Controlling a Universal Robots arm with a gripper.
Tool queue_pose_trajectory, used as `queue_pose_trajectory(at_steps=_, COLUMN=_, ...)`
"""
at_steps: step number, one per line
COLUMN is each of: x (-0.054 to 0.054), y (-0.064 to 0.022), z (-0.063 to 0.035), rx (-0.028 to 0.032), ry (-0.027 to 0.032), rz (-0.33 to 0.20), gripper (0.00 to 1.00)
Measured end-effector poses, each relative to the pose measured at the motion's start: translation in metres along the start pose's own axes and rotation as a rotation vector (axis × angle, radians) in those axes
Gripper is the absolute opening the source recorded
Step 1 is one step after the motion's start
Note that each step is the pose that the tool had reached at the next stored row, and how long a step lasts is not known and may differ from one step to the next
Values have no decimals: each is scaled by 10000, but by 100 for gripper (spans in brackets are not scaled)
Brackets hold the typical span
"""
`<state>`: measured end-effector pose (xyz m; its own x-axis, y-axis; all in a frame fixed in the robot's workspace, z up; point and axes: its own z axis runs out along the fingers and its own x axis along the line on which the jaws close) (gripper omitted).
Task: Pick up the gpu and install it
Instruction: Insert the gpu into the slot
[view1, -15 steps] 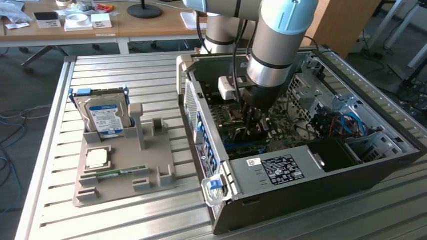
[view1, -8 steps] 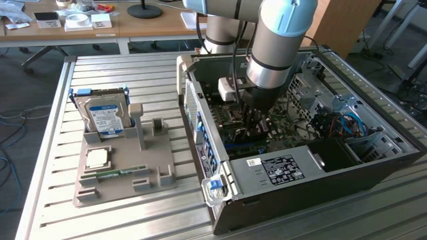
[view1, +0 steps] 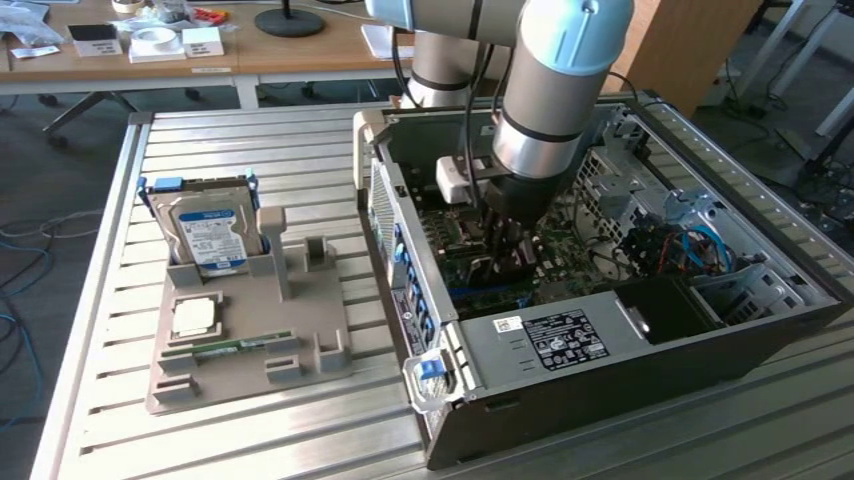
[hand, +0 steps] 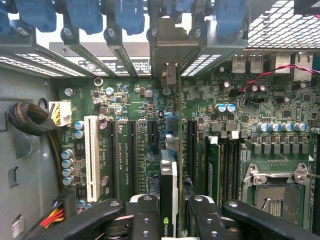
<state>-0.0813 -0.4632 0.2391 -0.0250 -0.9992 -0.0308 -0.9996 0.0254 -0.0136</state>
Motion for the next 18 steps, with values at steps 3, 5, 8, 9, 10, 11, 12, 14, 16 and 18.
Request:
queue_pose_trajectory(at_steps=3, x=1, y=1, z=3, rx=-4, ry=5, rz=0, gripper=27)
queue_pose_trajectory(at_steps=5, x=1, y=2, z=2, rx=-5, ry=6, rz=0, gripper=27)
queue_pose_trajectory(at_steps=8, x=1, y=4, z=3, rx=-4, ry=7, rz=0, gripper=27)
queue_pose_trajectory(at_steps=9, x=1, y=6, z=5, rx=-5, ry=8, rz=0, gripper=27)
queue_pose_trajectory(at_steps=10, x=2, y=8, z=9, rx=-5, ry=8, rz=0, gripper=27)
queue_pose_trajectory(at_steps=11, x=2, y=9, z=10, rx=-5, ry=8, rz=-1, gripper=27)
queue_pose_trajectory(at_steps=12, x=2, y=9, z=9, rx=-5, ry=9, rz=-1, gripper=27)
queue_pose_trajectory(at_steps=14, x=1, y=9, z=10, rx=-5, ry=8, rz=-1, gripper=27)
queue_pose_trajectory(at_steps=16, x=1, y=9, z=10, rx=-5, ry=8, rz=0, gripper=27)
queue_pose_trajectory(at_steps=18, x=1, y=9, z=11, rx=-4, ry=7, rz=0, gripper=27)
